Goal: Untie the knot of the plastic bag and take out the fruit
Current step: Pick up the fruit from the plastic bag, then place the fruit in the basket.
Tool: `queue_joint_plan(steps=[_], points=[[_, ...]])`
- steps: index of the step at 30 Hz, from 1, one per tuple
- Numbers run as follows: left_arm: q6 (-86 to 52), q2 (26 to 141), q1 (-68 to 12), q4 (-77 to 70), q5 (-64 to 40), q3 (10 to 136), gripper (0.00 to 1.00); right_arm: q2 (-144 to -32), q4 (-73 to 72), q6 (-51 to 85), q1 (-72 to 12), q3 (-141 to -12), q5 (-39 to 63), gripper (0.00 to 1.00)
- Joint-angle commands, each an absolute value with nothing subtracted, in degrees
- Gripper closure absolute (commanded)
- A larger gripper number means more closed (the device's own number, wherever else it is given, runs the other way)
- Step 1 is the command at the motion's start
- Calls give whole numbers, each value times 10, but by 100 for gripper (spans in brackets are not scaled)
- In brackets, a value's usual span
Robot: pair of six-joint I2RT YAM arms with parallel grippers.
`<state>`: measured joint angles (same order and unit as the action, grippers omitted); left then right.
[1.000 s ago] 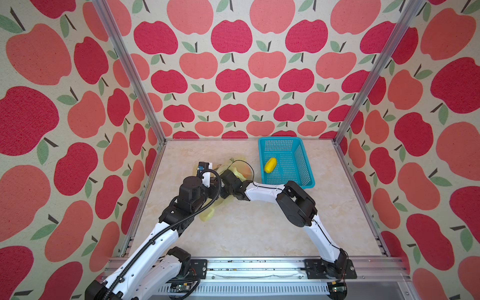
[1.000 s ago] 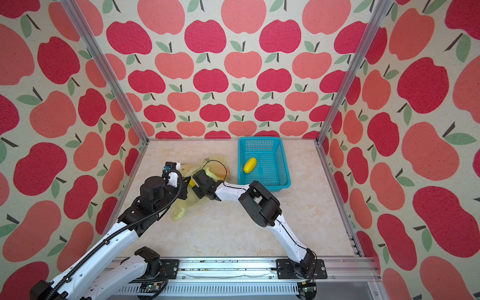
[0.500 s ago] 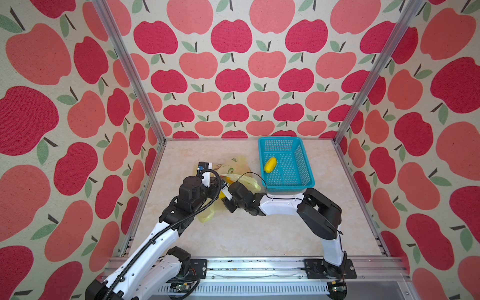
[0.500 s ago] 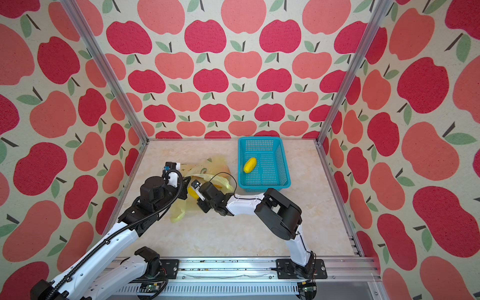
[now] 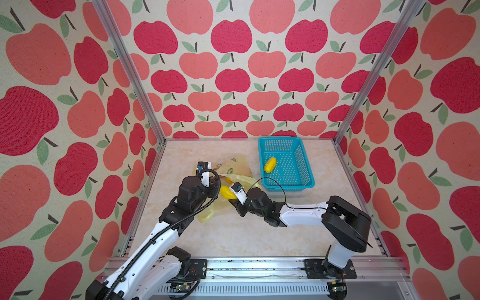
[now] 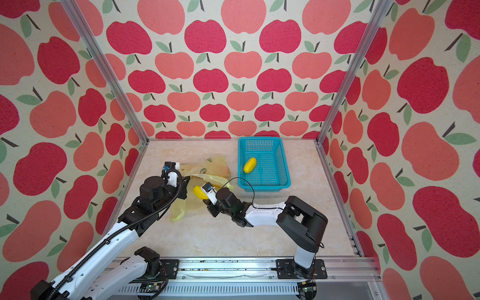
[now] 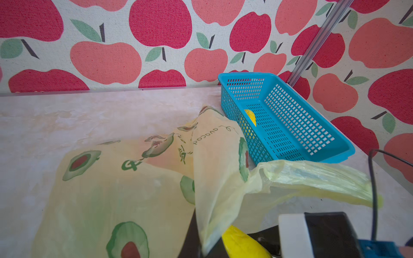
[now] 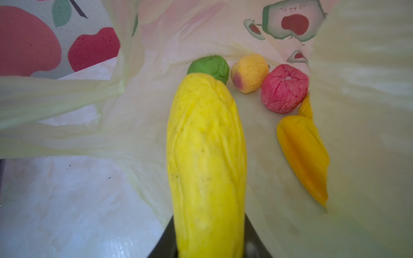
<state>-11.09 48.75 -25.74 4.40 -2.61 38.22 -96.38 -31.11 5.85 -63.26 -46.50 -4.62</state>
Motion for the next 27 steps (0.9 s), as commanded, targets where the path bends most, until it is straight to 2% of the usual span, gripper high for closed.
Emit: queue_joint_plan(steps=[1, 8, 14, 23, 27], points=[[-119, 484, -254, 37, -28, 375, 100, -886, -389, 25, -634, -426, -35, 91], [-121, 490, -252, 35, -36, 375, 100, -716, -436, 4, -625, -321, -61, 92], [-123, 490, -250, 34, -36, 374, 100, -626, -344, 23, -563, -316, -137, 95], [-123, 504, -247, 33, -41, 376, 100, -609, -130, 218, -326, -350, -164, 97], [-125, 508, -243, 33, -51, 376, 100, -681, -76, 291, -209, -373, -79, 97]])
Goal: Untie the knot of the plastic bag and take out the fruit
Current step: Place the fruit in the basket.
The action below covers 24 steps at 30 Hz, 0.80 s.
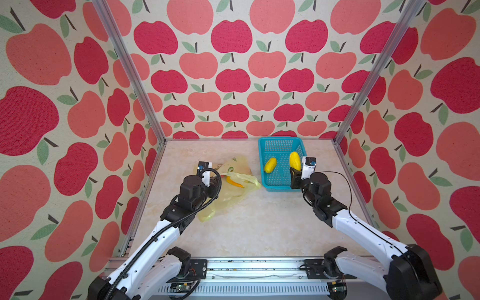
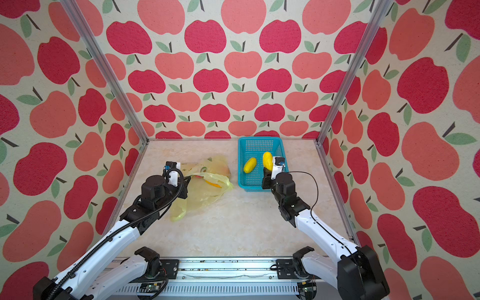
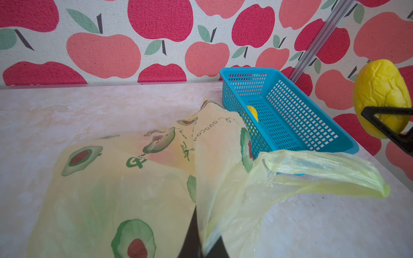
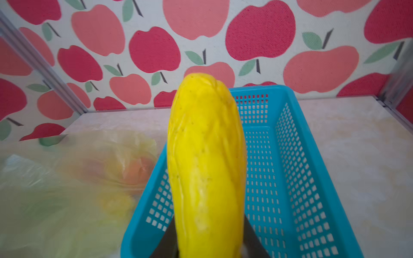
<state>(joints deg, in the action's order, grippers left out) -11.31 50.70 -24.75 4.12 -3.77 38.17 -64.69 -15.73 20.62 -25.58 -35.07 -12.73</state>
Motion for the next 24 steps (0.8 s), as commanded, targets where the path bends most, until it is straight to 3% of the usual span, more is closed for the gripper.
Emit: queue_joint_plan(steps=[1, 8, 24], points=[[-125, 510, -243, 33, -52, 377, 100, -707, -76, 301, -187, -379, -51, 97], [-126, 513, -239, 32, -50, 375, 100, -847, -41, 299, -161, -461, 21, 100], [-130, 511, -237, 33, -65, 377, 100, -1013, 12, 255, -172, -619, 10, 93]])
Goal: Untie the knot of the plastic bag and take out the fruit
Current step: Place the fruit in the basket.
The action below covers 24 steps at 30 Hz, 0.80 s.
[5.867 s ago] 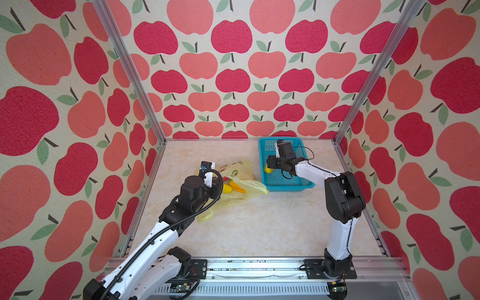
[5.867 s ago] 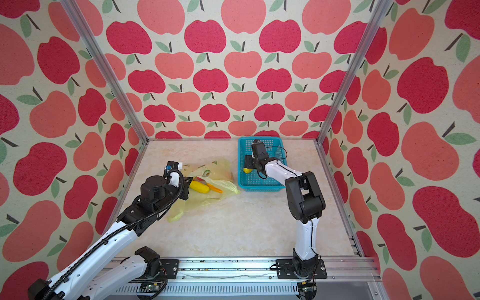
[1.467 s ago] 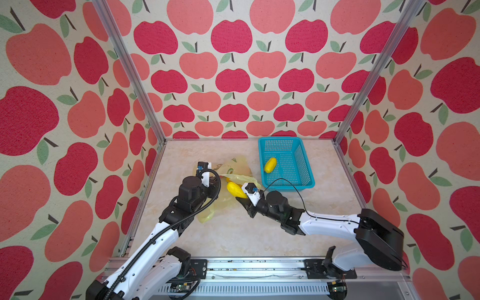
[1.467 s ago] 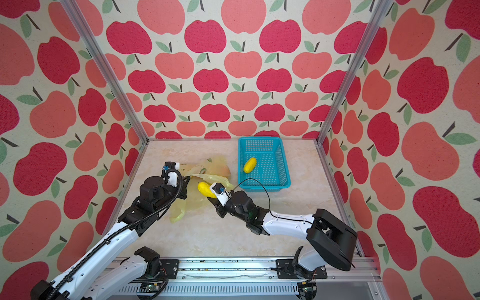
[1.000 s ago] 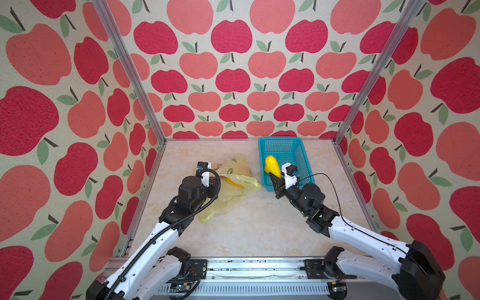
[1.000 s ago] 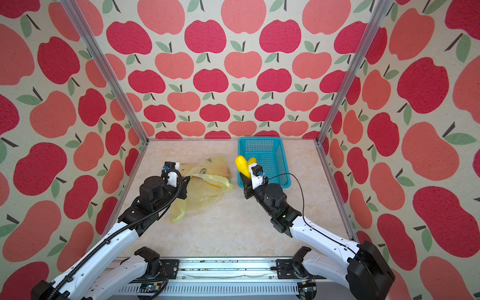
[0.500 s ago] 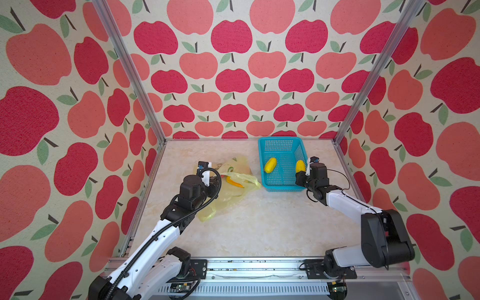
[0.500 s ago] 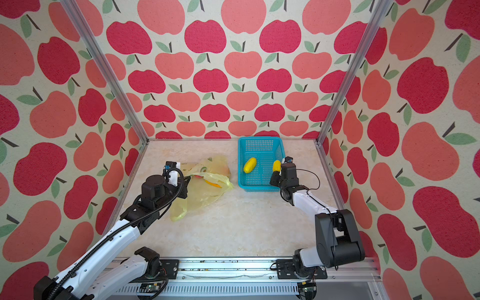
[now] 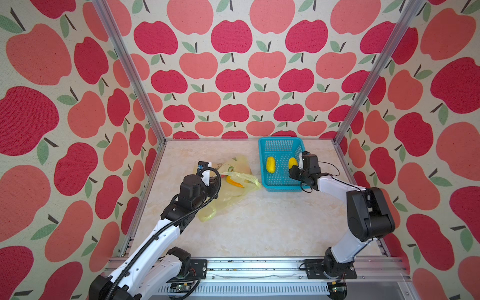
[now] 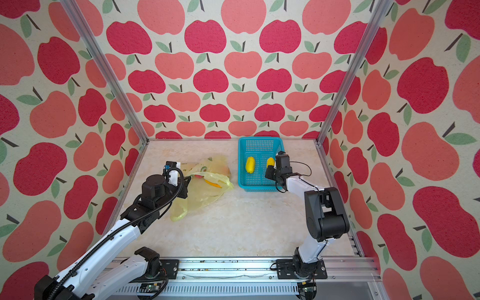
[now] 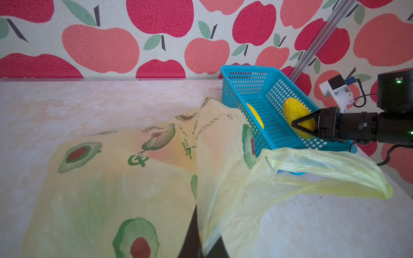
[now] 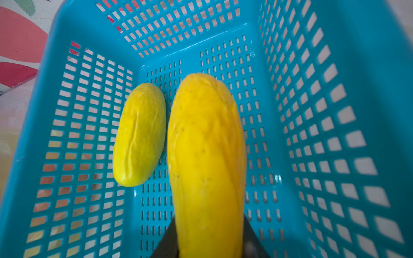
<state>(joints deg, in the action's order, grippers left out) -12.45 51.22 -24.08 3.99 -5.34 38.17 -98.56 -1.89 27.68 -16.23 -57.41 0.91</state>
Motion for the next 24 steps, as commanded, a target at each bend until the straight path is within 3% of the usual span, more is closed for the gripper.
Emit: queue_joint_plan(steps=[1, 12, 24], points=[[-130, 509, -237, 33, -64, 376, 100, -1026, 24, 250, -175, -637, 4, 92], [-132, 513, -233, 30, -61, 374, 100, -1159, 106, 219, -196, -792, -22, 86], [-133, 496, -231, 30, -59, 370, 100, -1125, 109, 209, -201, -787, -35, 44]])
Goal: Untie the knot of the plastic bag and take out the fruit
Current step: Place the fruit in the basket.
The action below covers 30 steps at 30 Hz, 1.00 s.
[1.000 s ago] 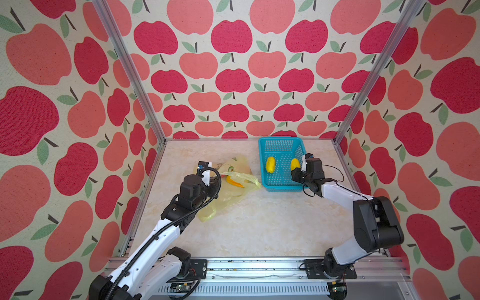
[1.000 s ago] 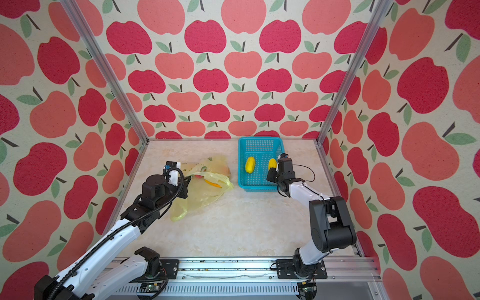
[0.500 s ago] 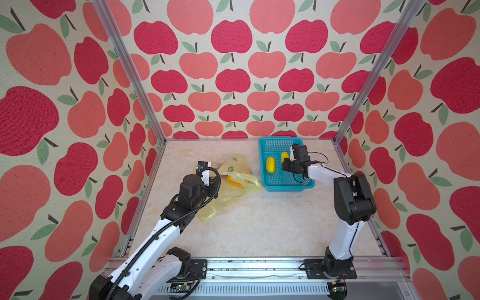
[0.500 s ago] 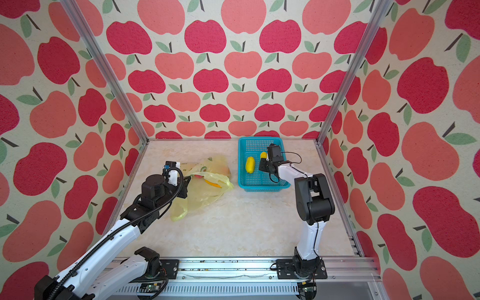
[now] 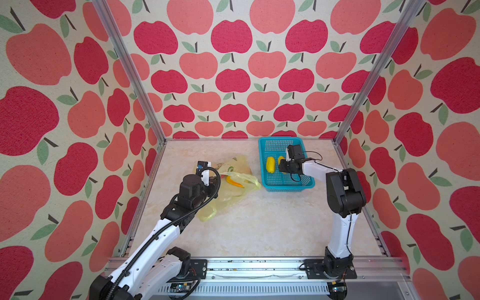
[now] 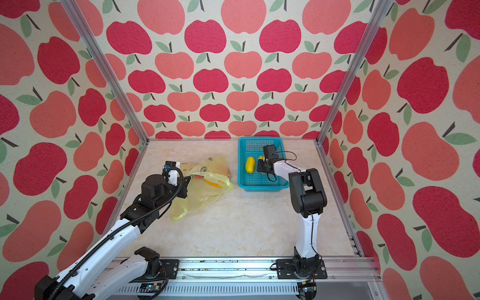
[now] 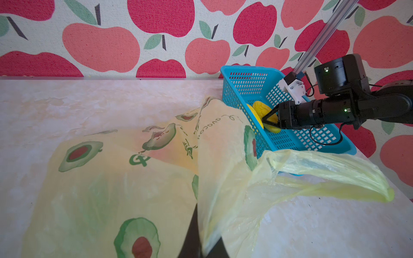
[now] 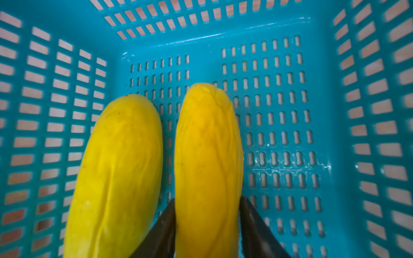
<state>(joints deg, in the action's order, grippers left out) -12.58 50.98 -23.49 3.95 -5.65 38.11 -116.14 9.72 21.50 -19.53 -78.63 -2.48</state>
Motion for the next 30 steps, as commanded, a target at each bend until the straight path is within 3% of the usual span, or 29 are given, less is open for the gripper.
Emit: queue_joint_plan(steps=[1, 13, 18, 23, 30], points=[[-133, 497, -231, 30, -57, 370, 100, -1116, 109, 208, -203, -784, -36, 41], [-134, 506, -229, 29, -62, 371, 100, -903, 44, 216, -237, -642, -68, 1], [-135, 503, -229, 30, -68, 372, 100, -826, 45, 287, -242, -601, -108, 1], [-135, 503, -228, 25, -62, 369, 100, -759, -40, 362, -233, -522, -66, 1], [-136, 500, -229, 27, -65, 369, 100, -632, -369, 283, -226, -299, -11, 1]])
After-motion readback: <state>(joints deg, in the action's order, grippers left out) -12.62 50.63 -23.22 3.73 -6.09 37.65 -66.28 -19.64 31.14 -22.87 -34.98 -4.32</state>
